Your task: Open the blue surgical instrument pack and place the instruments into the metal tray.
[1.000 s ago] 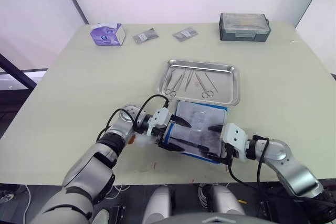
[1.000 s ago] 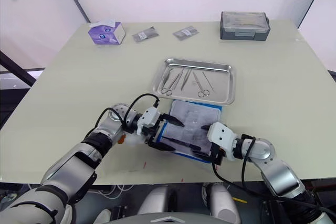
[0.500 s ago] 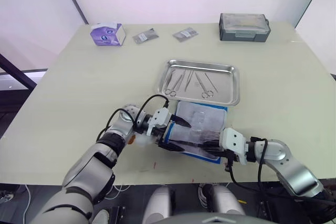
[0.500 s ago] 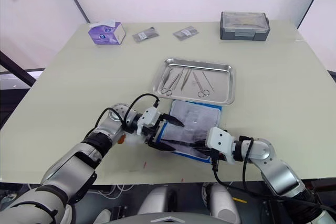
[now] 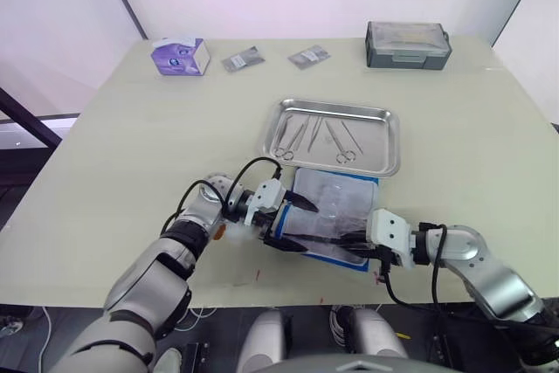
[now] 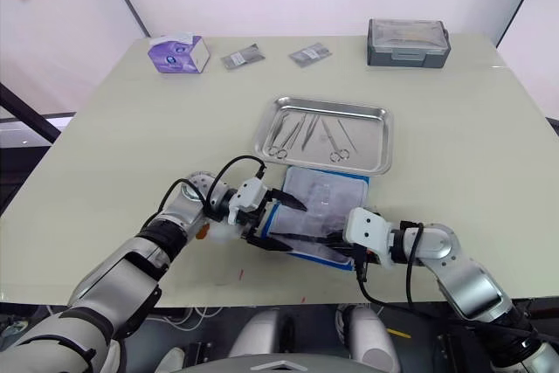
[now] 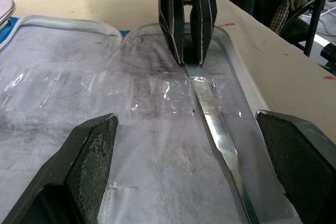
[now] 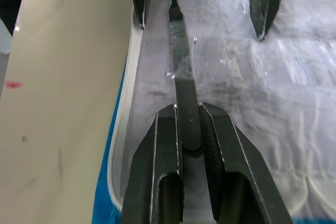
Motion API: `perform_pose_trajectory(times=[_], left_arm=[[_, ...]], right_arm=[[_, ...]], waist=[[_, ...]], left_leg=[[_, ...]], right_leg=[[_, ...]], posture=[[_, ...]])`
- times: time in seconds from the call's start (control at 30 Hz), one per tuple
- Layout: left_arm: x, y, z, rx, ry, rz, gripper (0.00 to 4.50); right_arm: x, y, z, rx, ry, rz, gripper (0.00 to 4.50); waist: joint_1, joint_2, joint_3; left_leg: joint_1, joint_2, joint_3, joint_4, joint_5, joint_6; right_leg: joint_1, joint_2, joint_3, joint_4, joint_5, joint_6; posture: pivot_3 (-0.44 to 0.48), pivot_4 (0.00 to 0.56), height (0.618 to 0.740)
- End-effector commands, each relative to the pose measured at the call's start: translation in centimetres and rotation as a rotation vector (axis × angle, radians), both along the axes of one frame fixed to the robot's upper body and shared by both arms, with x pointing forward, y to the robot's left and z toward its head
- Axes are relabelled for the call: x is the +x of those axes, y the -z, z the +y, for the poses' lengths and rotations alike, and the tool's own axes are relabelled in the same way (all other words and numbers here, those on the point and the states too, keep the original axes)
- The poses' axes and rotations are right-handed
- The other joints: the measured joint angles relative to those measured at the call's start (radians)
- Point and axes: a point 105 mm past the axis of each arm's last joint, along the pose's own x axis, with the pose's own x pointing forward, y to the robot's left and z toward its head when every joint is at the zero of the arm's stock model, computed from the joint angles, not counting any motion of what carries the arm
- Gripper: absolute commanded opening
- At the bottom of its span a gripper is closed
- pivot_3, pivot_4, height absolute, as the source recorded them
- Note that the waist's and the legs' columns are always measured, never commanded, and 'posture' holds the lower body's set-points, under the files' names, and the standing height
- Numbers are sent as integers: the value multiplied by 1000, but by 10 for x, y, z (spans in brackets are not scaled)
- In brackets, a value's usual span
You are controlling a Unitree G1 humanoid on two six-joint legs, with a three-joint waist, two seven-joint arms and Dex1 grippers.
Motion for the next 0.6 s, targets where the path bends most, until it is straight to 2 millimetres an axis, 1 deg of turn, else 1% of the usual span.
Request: perform_pose_trajectory(times=[0.03, 0.17, 0.6], left_arm=[[-20, 28, 5, 73, 44, 118, 4500], [-20, 28, 4, 72, 46, 118, 4500], [-21, 29, 2, 71, 51, 119, 4500]], right_arm=[[3, -19, -3, -16, -10, -72, 0], [3, -26, -3, -27, -16, -91, 0], [4, -32, -11, -55, -22, -116, 0]], waist=[[0, 0, 0], [1, 0, 0], [1, -1, 1]], left_leg=[[0, 0, 0, 0, 0, 0], [0, 0, 0, 0, 0, 0], [0, 0, 0, 0, 0, 0]], right_leg=[[0, 0, 0, 0, 0, 0], [0, 0, 0, 0, 0, 0], [0, 0, 0, 0, 0, 0]], posture=[[0, 150, 738], [0, 150, 738], [0, 150, 738]])
